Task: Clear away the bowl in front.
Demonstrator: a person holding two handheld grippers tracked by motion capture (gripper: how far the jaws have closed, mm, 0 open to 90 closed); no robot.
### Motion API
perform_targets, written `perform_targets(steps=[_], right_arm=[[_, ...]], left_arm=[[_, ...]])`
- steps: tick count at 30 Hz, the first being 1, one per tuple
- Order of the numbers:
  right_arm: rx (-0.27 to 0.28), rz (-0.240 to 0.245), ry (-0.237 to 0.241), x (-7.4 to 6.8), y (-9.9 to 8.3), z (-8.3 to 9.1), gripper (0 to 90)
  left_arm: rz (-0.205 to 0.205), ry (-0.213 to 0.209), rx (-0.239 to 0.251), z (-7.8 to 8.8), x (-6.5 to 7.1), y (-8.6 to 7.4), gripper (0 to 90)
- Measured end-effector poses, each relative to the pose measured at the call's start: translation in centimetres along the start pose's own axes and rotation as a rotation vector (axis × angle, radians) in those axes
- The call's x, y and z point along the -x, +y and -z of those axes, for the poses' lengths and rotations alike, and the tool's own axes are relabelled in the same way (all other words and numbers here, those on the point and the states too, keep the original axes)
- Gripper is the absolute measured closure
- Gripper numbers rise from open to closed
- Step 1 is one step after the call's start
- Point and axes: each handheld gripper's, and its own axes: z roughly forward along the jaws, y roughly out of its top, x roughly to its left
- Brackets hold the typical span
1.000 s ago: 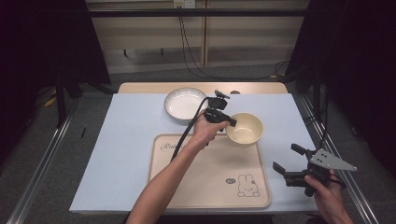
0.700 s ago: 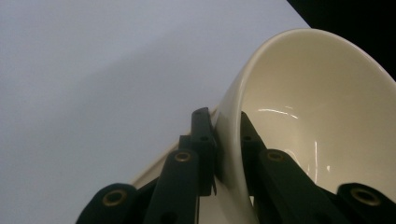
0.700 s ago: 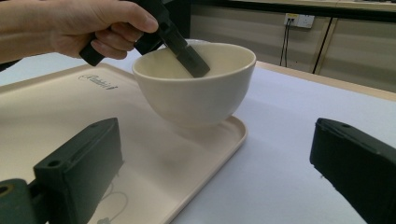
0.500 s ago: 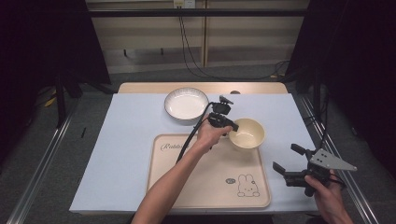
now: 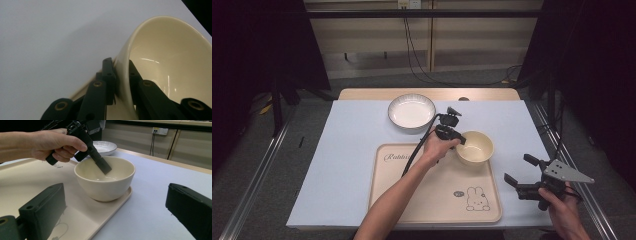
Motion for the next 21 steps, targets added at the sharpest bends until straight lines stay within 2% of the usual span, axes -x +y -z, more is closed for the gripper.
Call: perform_targets(steps=[5, 11, 21], right_arm=[[0.003, 0.002, 0.0, 0.02, 0.0, -0.01, 2.5], [0.003, 0.001, 0.0, 0.0, 0.0, 0.01, 2.5], [0.003, 0.002, 0.001, 0.0, 0.01, 0.01, 2.5]], left_arm=[[-0.022, 0.011, -0.006, -0.01, 0.15, 0.04, 82.2], [-0.012, 0.007, 0.011, -0.12, 0.28, 0.01, 81.7], [-0.06, 0.016, 0.04, -0.25, 0.44, -0.22, 80.7]])
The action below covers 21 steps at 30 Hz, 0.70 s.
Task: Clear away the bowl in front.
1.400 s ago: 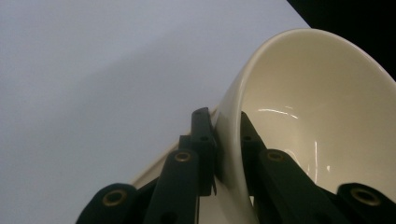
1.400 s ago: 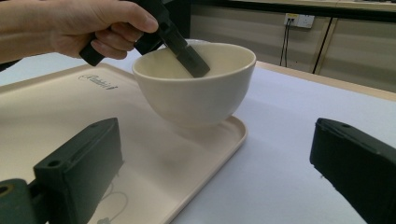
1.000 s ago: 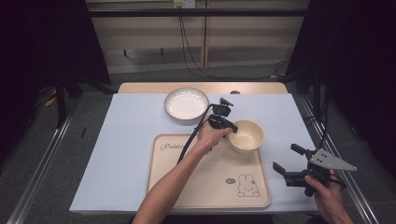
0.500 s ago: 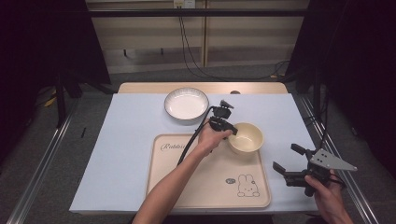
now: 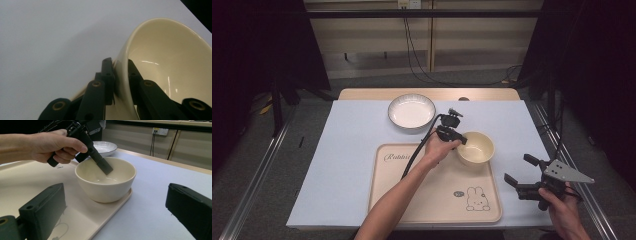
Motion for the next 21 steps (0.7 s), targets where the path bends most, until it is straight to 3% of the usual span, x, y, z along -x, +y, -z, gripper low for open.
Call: perform_targets(steps=[4, 5, 10, 13, 14, 17, 21], right_arm=[[-0.001, 0.001, -0.005, 0.0, 0.0, 0.1, 2.5], [-0.001, 0.001, -0.004, 0.0, 0.0, 0.1, 2.5], [-0.004, 0.003, -0.003, 0.0, 0.0, 0.0, 2.5], [-0.001, 0.0, 0.0, 0.0, 0.0, 0.0, 2.5], [0.001, 0.001, -0.004, 0.0, 0.0, 0.0, 2.5], [-0.002, -0.001, -0.003, 0.0, 0.0, 0.1, 2.5], [-0.003, -0.003, 0.003, 0.0, 0.0, 0.0, 2.5]], left_arm=[[-0.011, 0.001, 0.003, 0.1, -0.1, -0.1, 77.0], [-0.021, 0.028, 0.023, 0.1, 0.0, -0.2, 75.4], [-0.043, 0.052, 0.057, 0.5, -0.1, -0.3, 59.4], [-0.063, 0.074, 0.078, 0.8, -0.2, -0.4, 45.8], [-0.078, 0.116, 0.102, 1.1, -0.1, -0.4, 39.8], [-0.077, 0.125, 0.13, 1.4, -0.2, -0.6, 21.1], [-0.067, 0.128, 0.153, 2.1, -0.7, -0.9, 8.1]])
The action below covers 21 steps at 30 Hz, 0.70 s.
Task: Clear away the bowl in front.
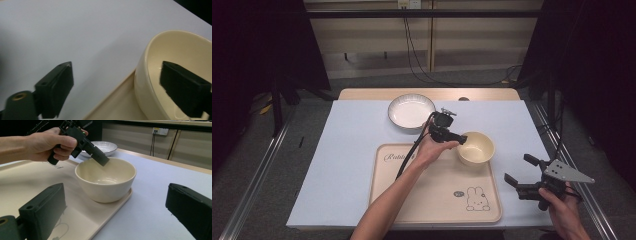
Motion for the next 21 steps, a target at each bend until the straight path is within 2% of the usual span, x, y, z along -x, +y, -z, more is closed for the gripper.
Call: perform_targets(steps=[1, 4, 7, 8, 10, 14, 16, 17, 19, 20, 21], right_arm=[[0.0, -0.001, -0.001, 0.0, 0.0, 0.0, 2.5], [0.0, 0.003, -0.01, 0.0, 0.0, 0.0, 2.5], [0.001, 0.005, -0.011, 0.0, 0.0, 0.0, 2.5], [-0.002, -0.001, -0.003, 0.0, 0.0, 0.0, 2.5], [-0.001, 0.002, -0.003, 0.0, 0.0, 0.0, 2.5], [0.0, 0.003, -0.004, 0.0, 0.0, 0.0, 2.5], [-0.008, 0.002, 0.001, 0.0, 0.0, 0.0, 2.5], [-0.007, 0.004, -0.001, 0.0, 0.0, 0.0, 2.5], [-0.006, 0.003, -0.001, 0.0, 0.0, 0.0, 2.5], [-0.003, 0.004, -0.006, 0.0, 0.0, -0.1, 2.5], [-0.003, 0.004, -0.006, 0.0, 0.0, -0.1, 2.5]], left_arm=[[0.003, -0.011, 0.031, 0.3, -0.2, -0.2, 5.9], [-0.015, -0.02, 0.044, 0.9, -0.5, -0.5, 3.5], [-0.018, -0.005, 0.047, 1.3, -0.7, -0.7, 3.2], [-0.023, -0.004, 0.063, 1.8, -0.8, -0.9, 3.2], [-0.012, -0.018, 0.075, 2.4, -1.1, -1.1, 3.1], [-0.008, -0.011, 0.09, 3.4, -1.6, -1.5, 2.7], [-0.015, 0.019, 0.103, 4.4, -2.0, -1.8, 2.6], [-0.014, 0.02, 0.115, 4.7, -2.2, -1.9, 2.6], [-0.017, 0.029, 0.108, 5.2, -2.3, -2.0, 2.6], [-0.002, 0.042, 0.134, 5.8, -2.5, -2.2, 2.6], [-0.002, 0.042, 0.134, 5.8, -2.5, -2.2, 2.7]])
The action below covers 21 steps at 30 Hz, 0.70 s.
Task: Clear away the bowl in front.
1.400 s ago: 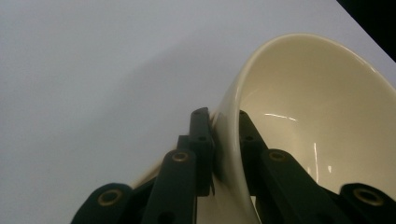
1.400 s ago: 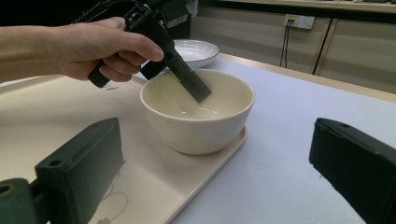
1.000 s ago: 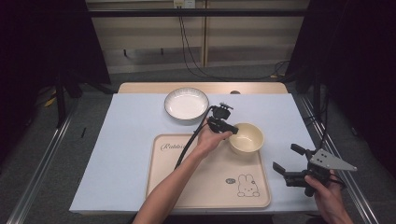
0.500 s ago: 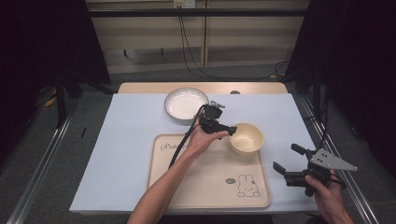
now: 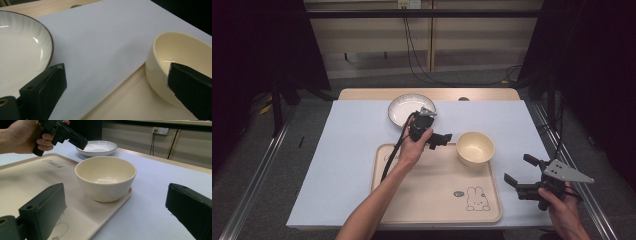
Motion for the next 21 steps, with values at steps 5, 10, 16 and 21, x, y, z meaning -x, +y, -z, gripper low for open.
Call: perform_targets(steps=[5, 10, 16, 21], right_arm=[[0.001, -0.001, 0.002, 0.0, 0.0, 0.0, 2.5], [-0.003, -0.002, 0.007, 0.0, 0.0, 0.0, 2.5], [-0.001, -0.001, 0.007, 0.0, 0.0, 0.0, 2.5], [0.001, 0.004, 0.004, 0.0, 0.0, -0.1, 2.5]], left_arm=[[-0.005, 0.044, 0.038, 1.9, -0.4, -0.5, 2.5], [-0.029, 0.11, 0.057, 2.9, -0.4, -0.8, 2.5], [-0.028, 0.108, 0.102, 5.0, -0.7, -1.1, 2.3], [-0.023, 0.146, 0.124, 6.2, -0.7, -1.5, 2.3]])
